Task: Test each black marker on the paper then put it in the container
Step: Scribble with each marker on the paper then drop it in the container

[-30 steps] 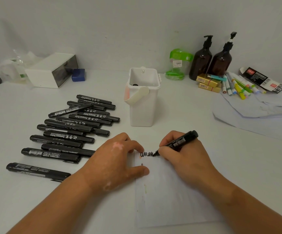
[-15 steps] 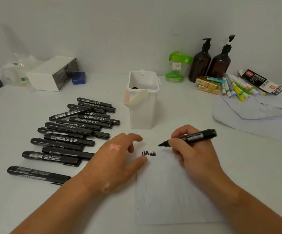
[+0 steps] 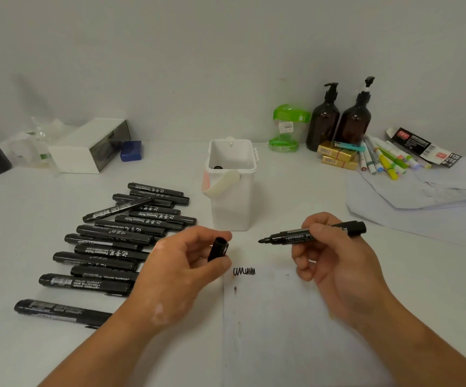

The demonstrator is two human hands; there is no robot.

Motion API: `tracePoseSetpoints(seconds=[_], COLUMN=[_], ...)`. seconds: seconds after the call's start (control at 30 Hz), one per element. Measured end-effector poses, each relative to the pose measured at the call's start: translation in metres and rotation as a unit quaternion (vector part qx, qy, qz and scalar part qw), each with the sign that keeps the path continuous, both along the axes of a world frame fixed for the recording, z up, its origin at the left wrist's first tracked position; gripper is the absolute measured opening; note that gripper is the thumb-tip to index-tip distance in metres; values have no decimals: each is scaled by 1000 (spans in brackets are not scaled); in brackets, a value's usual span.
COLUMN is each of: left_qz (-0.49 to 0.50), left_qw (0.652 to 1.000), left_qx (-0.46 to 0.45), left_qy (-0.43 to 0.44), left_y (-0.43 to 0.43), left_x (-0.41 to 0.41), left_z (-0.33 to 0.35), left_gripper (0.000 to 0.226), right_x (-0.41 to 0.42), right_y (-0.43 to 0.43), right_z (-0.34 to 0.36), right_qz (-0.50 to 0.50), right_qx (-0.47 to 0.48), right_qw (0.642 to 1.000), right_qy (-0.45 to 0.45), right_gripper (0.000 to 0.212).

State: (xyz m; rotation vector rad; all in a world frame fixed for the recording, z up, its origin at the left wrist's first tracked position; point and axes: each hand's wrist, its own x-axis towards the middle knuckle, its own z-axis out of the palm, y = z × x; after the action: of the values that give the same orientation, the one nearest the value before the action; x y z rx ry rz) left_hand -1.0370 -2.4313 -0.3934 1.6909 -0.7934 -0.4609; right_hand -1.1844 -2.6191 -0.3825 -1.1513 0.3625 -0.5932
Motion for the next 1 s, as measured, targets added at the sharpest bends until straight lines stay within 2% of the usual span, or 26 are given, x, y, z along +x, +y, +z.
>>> tracePoseSetpoints(seconds=[0.3, 0.53, 0.67, 0.8, 1.0], left_qz=[-44, -105, -128, -127, -129], left_qw=[998, 989, 990, 991, 988], left_qx=[13, 20, -25, -37, -78], left_qy=[-50, -103, -44, -17, 26], left_y=[-1, -1, 2, 2, 0], left_x=[-6, -12, -12, -13, -14], left_z=[1, 2, 1, -3, -8], left_gripper=[31, 20, 22, 25, 22], right_x=[-3, -2, -3, -4, -2], right_y=[7, 15, 14, 18, 25], right_z=[0, -2, 2, 1, 1], right_qz=[24, 63, 58, 67, 72], right_qx=[-69, -141, -172, -203, -173], right_qw=[997, 987, 981, 973, 981], right_qy=[-8, 35, 66, 83, 56], right_gripper=[20, 21, 20, 7, 8])
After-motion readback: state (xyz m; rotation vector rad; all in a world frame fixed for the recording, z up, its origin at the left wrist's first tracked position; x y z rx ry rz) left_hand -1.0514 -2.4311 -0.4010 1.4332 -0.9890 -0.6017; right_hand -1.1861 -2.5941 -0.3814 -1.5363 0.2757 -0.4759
